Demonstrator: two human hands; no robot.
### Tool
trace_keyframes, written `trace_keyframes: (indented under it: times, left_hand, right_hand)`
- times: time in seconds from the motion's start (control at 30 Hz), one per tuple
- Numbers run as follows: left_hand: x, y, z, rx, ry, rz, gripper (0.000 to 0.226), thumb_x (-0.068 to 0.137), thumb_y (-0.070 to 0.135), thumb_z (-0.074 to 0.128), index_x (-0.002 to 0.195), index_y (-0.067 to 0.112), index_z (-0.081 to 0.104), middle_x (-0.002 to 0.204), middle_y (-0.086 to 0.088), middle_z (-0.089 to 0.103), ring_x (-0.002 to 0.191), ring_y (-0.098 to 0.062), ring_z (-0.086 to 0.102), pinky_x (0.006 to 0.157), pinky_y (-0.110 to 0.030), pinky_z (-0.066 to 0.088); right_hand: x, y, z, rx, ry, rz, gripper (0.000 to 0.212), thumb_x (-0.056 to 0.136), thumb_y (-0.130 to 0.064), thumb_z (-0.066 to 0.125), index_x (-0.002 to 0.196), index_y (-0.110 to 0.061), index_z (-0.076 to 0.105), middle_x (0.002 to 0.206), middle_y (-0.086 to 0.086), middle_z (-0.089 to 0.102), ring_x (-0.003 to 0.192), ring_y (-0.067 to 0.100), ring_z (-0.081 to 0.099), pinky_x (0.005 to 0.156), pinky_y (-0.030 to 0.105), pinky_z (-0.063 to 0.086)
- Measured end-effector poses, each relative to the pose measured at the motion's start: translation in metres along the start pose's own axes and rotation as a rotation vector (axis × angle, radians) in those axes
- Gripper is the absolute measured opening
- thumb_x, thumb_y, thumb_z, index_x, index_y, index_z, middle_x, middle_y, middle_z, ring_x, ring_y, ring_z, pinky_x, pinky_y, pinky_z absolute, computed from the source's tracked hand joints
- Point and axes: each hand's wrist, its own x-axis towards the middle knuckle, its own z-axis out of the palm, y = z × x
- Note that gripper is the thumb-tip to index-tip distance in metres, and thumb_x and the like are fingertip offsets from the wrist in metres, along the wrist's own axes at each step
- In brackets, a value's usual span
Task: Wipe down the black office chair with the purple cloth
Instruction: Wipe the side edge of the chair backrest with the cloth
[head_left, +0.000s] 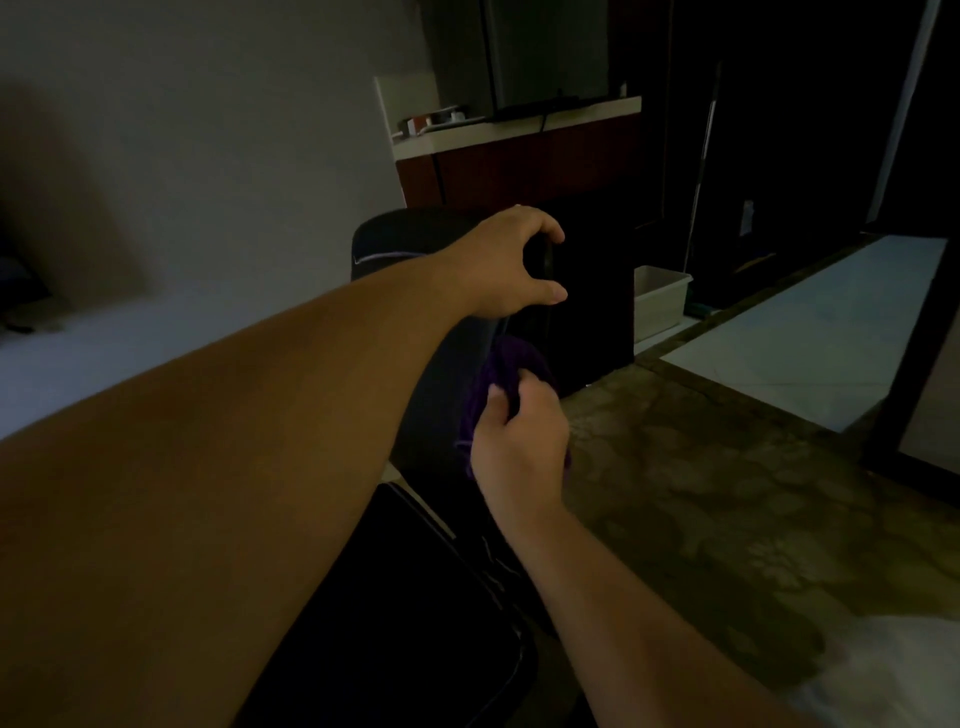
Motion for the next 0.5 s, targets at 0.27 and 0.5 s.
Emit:
trace_keyframes:
  times: [0.27, 0.5]
  left_hand:
    - [0.004, -0.003, 0.003, -0.025, 0.001, -0.017, 0.063, 0.081, 0.042, 0.076, 0.135, 0.035, 0.045, 0.156, 0.001, 0.029, 0.146, -0.017, 0.023, 0.117, -0.041, 0.029]
    - [-0.001, 0.003, 0.003, -0.014, -0.002, -0.025, 0.064, 0.086, 0.036, 0.072, 0.142, 0.027, 0.041, 0.161, -0.001, 0.017, 0.15, -0.014, 0.0, 0.119, -0.033, 0.015]
  right_hand:
    - [-0.043, 0.063, 0.004, -0.122, -0.126, 0.034, 0.027, 0.095, -0.012, 0.054, 0.121, -0.02, 0.059, 0.115, -0.011, 0.053, 0.102, 0.0, 0.051, 0.083, 0.003, 0.039]
    - [-0.013, 0.033, -0.001, -0.127, -0.064, -0.07, 0.023, 0.096, -0.016, 0.054, 0.119, -0.015, 0.059, 0.103, -0.013, 0.047, 0.088, -0.003, 0.041, 0.074, 0.001, 0.03]
